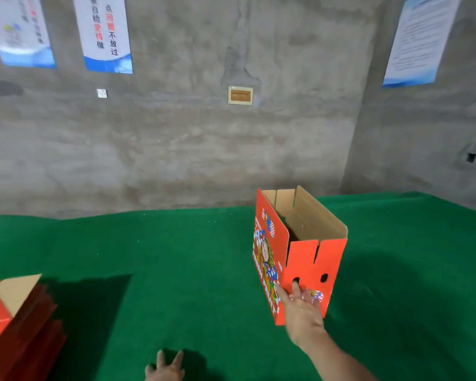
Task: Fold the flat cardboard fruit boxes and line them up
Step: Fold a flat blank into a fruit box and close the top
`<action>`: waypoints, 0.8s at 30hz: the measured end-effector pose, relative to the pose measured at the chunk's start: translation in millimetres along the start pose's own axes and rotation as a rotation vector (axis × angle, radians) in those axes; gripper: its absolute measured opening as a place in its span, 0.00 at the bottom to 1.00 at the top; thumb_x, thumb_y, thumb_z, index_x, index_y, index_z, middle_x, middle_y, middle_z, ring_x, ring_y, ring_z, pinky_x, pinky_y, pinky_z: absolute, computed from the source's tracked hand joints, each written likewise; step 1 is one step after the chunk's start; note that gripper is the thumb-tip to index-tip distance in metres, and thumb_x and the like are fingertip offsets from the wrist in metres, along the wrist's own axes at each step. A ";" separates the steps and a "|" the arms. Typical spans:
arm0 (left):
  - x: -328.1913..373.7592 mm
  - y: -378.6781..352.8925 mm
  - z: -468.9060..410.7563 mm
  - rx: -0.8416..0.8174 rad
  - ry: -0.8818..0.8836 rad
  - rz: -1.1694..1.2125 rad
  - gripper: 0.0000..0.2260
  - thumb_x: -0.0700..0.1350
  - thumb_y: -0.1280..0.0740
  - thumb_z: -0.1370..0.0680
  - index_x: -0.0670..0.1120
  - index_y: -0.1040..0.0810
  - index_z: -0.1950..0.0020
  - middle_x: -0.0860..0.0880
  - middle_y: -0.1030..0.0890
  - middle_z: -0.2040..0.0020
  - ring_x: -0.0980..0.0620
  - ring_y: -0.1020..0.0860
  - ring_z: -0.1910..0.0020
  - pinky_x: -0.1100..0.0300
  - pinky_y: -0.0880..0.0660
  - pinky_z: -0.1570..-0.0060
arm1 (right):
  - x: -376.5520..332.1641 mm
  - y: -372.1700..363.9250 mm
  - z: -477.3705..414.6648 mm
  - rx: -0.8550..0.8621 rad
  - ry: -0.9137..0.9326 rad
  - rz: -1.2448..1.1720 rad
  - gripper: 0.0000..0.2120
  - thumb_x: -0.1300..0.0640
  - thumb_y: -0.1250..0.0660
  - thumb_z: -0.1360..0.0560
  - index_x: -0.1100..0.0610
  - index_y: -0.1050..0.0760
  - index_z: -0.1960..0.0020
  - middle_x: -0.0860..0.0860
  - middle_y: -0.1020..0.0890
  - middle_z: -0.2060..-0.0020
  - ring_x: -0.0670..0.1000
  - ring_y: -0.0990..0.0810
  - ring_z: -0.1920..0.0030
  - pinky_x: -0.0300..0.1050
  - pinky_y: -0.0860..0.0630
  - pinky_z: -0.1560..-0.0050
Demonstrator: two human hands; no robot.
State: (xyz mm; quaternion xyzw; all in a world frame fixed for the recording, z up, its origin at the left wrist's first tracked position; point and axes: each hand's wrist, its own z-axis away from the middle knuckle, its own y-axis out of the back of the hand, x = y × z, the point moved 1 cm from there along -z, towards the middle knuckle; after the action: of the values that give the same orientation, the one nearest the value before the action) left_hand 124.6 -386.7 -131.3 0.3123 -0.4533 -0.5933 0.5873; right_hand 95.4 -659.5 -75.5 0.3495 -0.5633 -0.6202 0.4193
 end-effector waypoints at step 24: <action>12.4 2.1 -36.2 -0.098 -0.024 -0.215 0.32 0.57 0.37 0.24 0.57 0.46 0.23 0.44 0.35 0.26 0.44 0.35 0.28 0.48 0.37 0.30 | 59.5 6.6 -128.6 0.122 -0.117 -0.321 0.48 0.77 0.41 0.31 0.45 0.56 0.22 0.50 0.74 0.28 0.59 0.60 0.24 0.40 0.21 0.52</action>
State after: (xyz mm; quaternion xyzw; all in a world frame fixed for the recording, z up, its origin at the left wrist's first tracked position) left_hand 156.7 -404.8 -141.7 0.3229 -0.3949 -0.6780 0.5293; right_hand 188.7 -766.1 -82.2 0.4233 -0.5602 -0.6631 0.2595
